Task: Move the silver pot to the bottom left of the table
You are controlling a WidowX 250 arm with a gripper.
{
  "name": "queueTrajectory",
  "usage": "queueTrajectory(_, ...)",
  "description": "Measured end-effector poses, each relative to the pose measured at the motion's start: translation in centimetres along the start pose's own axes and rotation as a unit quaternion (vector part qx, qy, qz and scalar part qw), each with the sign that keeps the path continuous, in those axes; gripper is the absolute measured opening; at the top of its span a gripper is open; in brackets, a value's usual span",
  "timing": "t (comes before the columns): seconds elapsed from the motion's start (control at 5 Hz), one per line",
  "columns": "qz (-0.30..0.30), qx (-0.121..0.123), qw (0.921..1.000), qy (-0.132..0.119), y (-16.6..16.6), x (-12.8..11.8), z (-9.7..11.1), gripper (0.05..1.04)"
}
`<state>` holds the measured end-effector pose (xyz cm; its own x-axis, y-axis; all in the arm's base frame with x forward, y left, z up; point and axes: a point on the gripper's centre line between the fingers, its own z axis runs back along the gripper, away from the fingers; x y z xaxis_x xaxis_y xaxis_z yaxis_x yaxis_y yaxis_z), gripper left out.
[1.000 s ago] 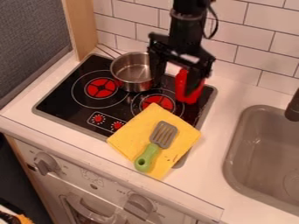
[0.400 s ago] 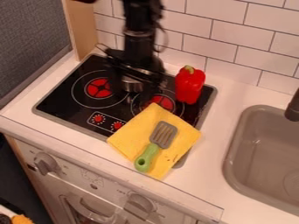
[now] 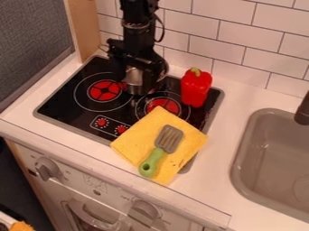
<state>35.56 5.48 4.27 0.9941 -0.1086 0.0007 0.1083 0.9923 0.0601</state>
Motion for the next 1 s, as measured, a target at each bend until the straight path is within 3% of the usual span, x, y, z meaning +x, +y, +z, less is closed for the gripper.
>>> queueTrajectory(0.4, -0.026, -0.009, 0.9994, -0.020, -1.2, 2.7, -0.2, 1.001)
queueTrajectory(0.6, -0.024, -0.013, 0.9995, -0.015, -1.4, 2.9, -0.9, 1.001)
queueTrajectory(0.8, -0.023, -0.020, 0.9995, -0.005, -1.7, 3.0, -2.0, 0.931)
queueTrajectory(1.0, -0.008, -0.032, 0.9995, 0.000, -1.9, 2.2, -3.0, 0.666)
